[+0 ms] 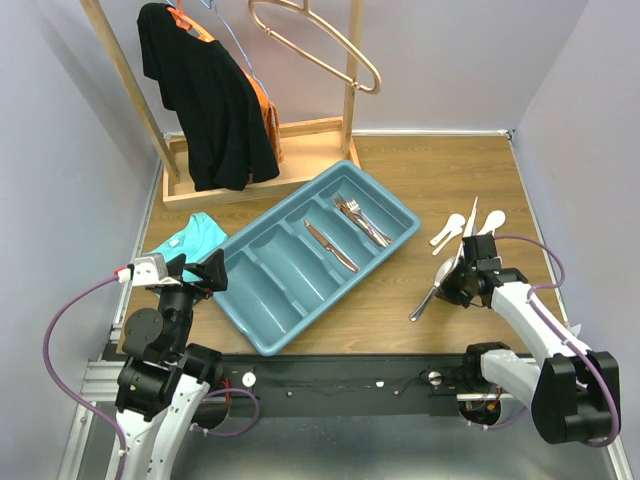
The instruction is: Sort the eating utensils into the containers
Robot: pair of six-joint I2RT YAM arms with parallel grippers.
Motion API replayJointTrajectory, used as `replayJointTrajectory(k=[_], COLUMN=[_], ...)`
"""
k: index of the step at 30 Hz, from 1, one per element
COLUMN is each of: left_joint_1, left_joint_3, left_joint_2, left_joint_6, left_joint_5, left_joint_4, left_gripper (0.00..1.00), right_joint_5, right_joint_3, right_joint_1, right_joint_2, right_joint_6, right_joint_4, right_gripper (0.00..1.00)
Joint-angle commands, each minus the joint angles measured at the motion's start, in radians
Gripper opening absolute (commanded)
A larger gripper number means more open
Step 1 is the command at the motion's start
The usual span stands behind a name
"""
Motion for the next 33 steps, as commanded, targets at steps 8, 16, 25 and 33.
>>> replayJointTrajectory(k=[8, 16, 25, 33], left_joint_1=[-0.002, -0.002, -0.006, -0.012], left_joint_3=[0.002, 0.002, -0.001, -0.004], left_joint_2=[-0.037, -0.056, -0.076, -0.083], left_joint_6=[0.007, 0.008, 0.011, 0.011], left_joint_5=[0.008, 0.0, -0.005, -0.006], left_joint_4=[0.005, 0.004, 0.008, 0.011], left_gripper=[0.99, 0.99, 0.99, 0.99], right_joint_5=[0.018, 0.202, 0.308, 0.27], right_joint_3=[0.089, 0.204, 0.212, 0.195], right_joint_1=[0.009, 0.133, 0.178, 0.216], right_joint_2=[0.052, 0.226, 0.31, 0.371], right_joint_6=[-0.054, -0.015, 0.061, 0.094], right_joint_4=[-0.093, -0.156, -0.171, -0.105], right_gripper=[0.41, 0.53, 0.5, 0.46])
